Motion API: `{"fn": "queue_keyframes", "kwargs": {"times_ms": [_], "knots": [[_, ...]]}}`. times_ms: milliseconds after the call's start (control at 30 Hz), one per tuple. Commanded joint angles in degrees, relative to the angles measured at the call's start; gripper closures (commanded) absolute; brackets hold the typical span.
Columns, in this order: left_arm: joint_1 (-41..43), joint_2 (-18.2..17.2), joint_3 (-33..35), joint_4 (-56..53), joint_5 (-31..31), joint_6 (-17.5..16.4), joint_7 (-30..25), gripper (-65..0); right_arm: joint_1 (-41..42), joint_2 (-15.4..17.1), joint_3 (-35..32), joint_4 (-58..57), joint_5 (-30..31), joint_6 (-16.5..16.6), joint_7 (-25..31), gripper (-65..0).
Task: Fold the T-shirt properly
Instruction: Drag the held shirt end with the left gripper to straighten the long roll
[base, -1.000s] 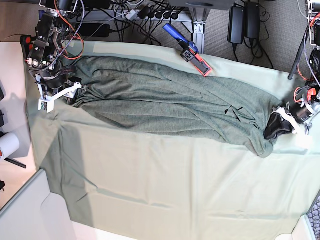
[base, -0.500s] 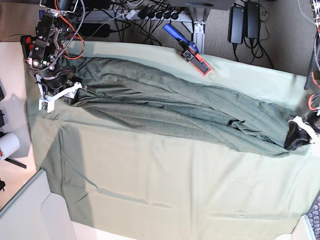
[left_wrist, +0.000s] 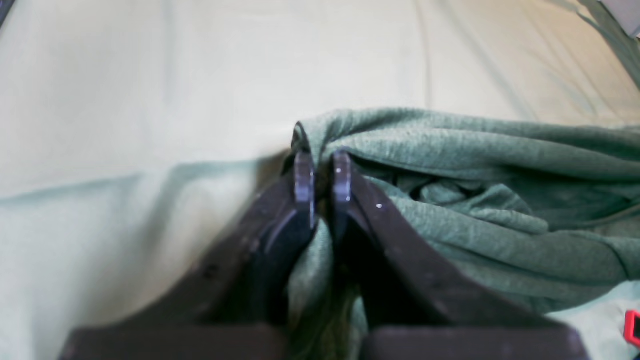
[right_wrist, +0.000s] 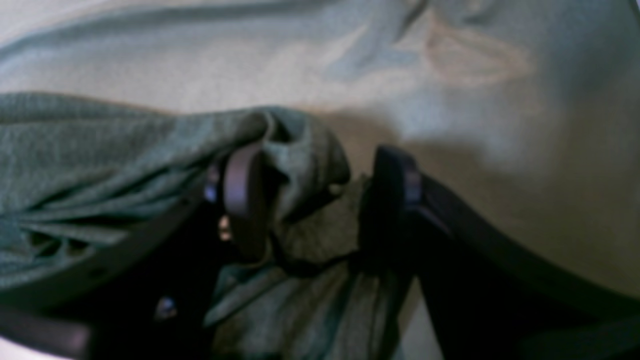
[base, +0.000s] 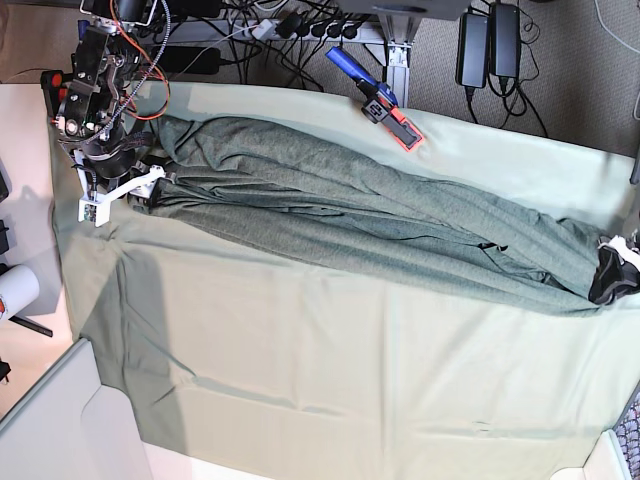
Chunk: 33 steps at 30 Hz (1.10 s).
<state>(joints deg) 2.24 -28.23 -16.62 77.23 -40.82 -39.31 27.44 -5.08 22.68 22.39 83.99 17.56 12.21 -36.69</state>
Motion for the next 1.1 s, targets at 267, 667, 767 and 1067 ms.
{"fn": "queue_keyframes", "kwargs": {"times_ms": [267,667,767,1067], "knots": [[2.91,-1.11,-0.59,0.92,-1.16,-0.69,-1.49,-4.7,0.61,0.96,0.52,0.81,-0.17,-0.28,0.87,-32.3],[3.32,0.20,-0.83,0.68,-0.39,0.74,-0.44,-37.0,0.61,0.96,0.52,0.81,-0.17,-0.28,1.01,-32.3],[2.75,-0.13,-0.98,0.68,0.00,0.74,-0.44,-37.0,0.59,0.96,0.52,0.81,-0.17,-0.28,1.01,-32.3],[1.29,0.35,-0.90,-2.47,-0.33,1.33,-0.22,-37.0,0.61,0.96,0.52,0.81,-0.15,-0.28,1.05,-32.3]]}}
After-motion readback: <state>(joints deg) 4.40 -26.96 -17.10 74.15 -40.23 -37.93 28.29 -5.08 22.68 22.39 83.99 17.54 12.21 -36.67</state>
